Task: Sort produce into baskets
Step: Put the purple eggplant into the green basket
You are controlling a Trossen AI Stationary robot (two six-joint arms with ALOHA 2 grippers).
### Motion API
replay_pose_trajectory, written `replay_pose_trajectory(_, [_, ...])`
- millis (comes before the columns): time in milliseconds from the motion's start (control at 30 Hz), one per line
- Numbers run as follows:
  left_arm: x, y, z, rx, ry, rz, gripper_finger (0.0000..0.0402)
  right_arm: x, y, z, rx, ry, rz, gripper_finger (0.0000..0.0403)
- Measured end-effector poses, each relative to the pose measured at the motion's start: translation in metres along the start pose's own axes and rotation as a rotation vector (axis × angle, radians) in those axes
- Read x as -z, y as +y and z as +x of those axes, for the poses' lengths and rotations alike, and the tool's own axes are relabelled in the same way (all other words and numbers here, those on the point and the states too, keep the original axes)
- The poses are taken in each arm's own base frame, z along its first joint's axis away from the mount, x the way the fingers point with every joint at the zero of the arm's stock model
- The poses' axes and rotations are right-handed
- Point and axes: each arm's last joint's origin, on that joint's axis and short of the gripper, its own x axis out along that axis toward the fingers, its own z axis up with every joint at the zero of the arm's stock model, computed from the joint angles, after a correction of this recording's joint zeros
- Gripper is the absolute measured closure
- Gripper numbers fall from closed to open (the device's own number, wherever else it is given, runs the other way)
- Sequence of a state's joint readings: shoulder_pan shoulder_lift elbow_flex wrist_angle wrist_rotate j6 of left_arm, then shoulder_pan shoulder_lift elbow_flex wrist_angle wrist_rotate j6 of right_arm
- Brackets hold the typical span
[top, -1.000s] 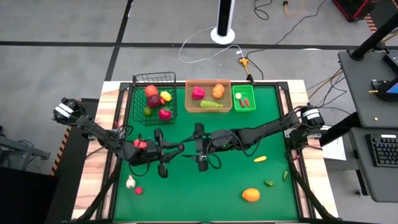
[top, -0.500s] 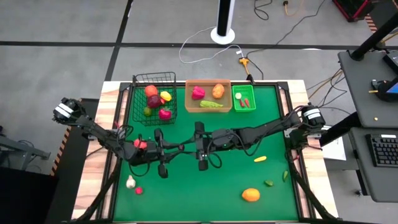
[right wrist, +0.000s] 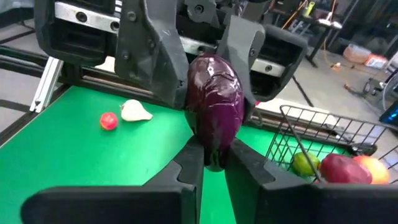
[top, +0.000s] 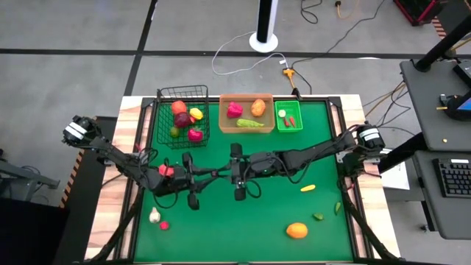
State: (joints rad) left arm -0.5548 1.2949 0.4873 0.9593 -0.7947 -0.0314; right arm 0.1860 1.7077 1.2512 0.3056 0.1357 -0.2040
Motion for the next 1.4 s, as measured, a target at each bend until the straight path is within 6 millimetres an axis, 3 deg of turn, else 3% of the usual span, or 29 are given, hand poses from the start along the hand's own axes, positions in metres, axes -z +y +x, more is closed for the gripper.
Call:
replay_pose_trajectory(300, [0.008, 0.001, 0.000, -0.014, 0.063, 0.057, 0.0174, 0.002, -0.007, -0.001, -0.032, 0.218, 0.037, 0.0356])
replay_pose_trajectory(533, [0.015, -0.001, -0.003, -0.006, 0.124, 0.064, 0.0145, 0.014, -0.034, -0.014, -0.009, 0.575, 0.101, 0.0358])
replay_pose_trajectory(667, [0.021, -0.001, -0.004, -0.007, 0.173, 0.037, 0.0144, 0.030, -0.066, -0.026, 0.066, 0.775, 0.139, 0.0359])
replay_pose_trajectory(867, [0.024, -0.001, -0.005, -0.017, 0.199, -0.032, 0.0146, 0.056, -0.137, -0.057, 0.421, 1.024, 0.173, 0.0359])
replay_pose_trajectory(1100, [0.024, -0.001, -0.005, -0.017, 0.199, -0.039, 0.0146, 0.092, -0.225, -0.112, 0.781, 1.153, 0.565, 0.0358])
replay_pose_trajectory(1267, [0.024, -0.001, -0.005, -0.017, 0.199, -0.039, 0.0146, 0.118, -0.256, -0.143, 0.901, 1.183, 0.856, 0.0354])
replay_pose_trajectory(1400, [0.024, -0.001, -0.006, -0.017, 0.200, -0.038, 0.0146, 0.129, -0.259, -0.148, 0.847, 1.188, 0.911, 0.0339])
